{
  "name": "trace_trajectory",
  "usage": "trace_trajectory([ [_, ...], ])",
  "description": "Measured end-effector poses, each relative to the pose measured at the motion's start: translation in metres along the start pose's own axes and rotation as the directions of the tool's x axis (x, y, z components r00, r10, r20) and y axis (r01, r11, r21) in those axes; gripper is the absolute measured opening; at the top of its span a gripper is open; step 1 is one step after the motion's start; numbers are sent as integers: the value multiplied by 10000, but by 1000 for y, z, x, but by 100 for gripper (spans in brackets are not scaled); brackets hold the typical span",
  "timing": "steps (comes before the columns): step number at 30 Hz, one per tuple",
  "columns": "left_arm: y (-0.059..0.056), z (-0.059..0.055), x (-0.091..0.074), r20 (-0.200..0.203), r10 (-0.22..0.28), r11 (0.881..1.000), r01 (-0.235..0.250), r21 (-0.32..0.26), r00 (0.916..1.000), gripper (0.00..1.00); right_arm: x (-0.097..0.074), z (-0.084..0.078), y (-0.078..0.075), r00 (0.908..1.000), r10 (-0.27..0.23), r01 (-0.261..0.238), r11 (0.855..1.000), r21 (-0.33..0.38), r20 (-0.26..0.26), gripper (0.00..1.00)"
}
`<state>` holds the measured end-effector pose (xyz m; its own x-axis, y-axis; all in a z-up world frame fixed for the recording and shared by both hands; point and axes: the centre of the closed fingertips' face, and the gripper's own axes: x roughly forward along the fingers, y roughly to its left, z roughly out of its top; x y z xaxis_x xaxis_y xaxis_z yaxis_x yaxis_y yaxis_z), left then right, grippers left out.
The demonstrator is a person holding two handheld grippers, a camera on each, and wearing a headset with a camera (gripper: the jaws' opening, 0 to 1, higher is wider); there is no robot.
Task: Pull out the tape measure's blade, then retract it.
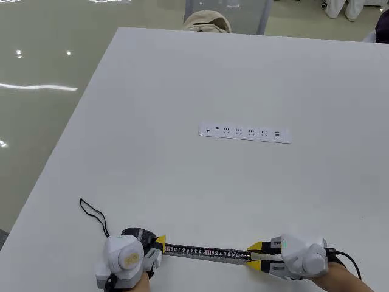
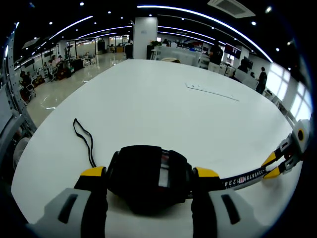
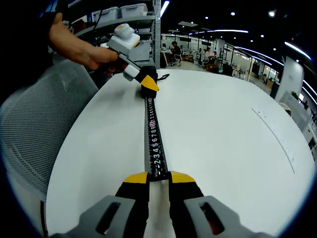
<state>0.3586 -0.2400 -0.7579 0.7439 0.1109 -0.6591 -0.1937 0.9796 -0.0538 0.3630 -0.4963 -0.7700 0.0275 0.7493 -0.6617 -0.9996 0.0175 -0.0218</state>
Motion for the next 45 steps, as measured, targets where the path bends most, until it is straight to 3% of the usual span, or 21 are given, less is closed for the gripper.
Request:
trace_trajectory([
  [19,3,0,-1,-161,-383,9980,374,-504,9991,65,-2,6,-4,10000,-8,8,9999,-120,51,13],
  [35,5,0,-1,-191,-654,9940,634,-893,9977,65,2,27,-3,9997,112,-105,9993,-351,216,13],
  [45,4,1,-2,-191,-736,9925,713,-995,9971,65,2,31,-5,9997,110,-101,9990,-445,212,12],
])
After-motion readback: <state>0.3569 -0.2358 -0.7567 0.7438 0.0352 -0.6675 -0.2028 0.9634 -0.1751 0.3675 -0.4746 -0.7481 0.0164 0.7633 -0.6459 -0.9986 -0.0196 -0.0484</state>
